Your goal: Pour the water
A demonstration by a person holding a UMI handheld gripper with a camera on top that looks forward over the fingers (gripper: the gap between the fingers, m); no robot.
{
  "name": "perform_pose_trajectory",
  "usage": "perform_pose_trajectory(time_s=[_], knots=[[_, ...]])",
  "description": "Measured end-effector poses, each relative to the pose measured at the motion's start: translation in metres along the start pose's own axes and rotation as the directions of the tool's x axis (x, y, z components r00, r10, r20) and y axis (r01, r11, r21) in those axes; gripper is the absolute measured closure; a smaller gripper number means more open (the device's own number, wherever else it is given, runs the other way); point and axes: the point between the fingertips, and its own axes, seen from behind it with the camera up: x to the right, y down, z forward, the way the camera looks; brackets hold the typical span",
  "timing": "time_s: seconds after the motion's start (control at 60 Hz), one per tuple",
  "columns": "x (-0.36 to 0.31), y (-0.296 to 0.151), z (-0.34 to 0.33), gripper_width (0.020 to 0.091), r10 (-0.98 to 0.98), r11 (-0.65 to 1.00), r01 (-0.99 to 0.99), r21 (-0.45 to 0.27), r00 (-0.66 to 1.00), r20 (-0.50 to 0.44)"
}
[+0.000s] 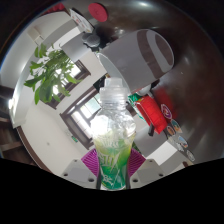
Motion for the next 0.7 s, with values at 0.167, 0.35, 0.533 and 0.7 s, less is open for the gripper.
perform_pose_trajectory(time_s=[0.167,0.35,0.533,0.7], knots=[[0.008,0.017,-0.003,0.0779,-0.246,0.969,0.243,-0.052,0.967,-0.06],[-0.016,0.03,-0.018,0.0777,-0.828,0.56,0.81,-0.176,0.552,-0.095],[-0.091,0.009,-0.023,0.0761,-0.983,-0.112,0.966,-0.232,-0.143,-0.118],[-0.147,-0.055,-0.037,0.0753,-0.759,-0.54,0.774,-0.331,-0.618,-0.206]])
